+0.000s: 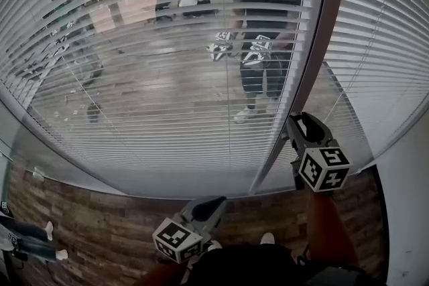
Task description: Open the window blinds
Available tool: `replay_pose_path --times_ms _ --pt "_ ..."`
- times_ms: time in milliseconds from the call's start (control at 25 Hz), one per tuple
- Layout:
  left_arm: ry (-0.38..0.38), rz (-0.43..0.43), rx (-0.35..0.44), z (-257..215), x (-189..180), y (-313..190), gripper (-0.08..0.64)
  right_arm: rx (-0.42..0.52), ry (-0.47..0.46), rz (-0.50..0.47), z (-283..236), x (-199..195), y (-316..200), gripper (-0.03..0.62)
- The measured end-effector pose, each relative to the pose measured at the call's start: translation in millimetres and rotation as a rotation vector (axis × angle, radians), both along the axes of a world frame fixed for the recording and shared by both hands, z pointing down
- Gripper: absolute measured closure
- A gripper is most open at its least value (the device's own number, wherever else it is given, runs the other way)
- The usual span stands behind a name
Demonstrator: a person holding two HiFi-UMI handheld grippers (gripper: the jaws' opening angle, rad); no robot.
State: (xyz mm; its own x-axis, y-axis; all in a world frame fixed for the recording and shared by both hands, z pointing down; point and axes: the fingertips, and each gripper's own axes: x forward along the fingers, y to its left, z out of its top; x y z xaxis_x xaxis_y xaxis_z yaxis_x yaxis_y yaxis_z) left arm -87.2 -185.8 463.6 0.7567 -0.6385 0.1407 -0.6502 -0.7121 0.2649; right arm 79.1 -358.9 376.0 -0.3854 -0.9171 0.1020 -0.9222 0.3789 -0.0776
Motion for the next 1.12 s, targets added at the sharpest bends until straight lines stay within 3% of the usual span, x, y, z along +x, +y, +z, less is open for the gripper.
replay_pose_path --times_ms 320,840,920,1120 --pt "0.0 -0.008 -0.009 5.2 -1.7 2.6 0.558 0.013 0.053 0.028 2.7 2.0 0.7 0.431" --pt "-0.006 0.001 -0.006 -5.9 -0.5 4.5 0.558 0.068 0.311 0.053 -10.4 -0.6 0.9 0.434" --pt "-0.005 0.006 -0.005 -3.7 -0.9 6.5 0.558 0.087 0.38 0.065 -11.4 -2.7 2.4 0.434" --pt "-0.019 0.005 -0.008 3.3 -8.4 19.3 0.558 0.16 0.681 0.119 -3.3 -12.8 17.8 0.442"
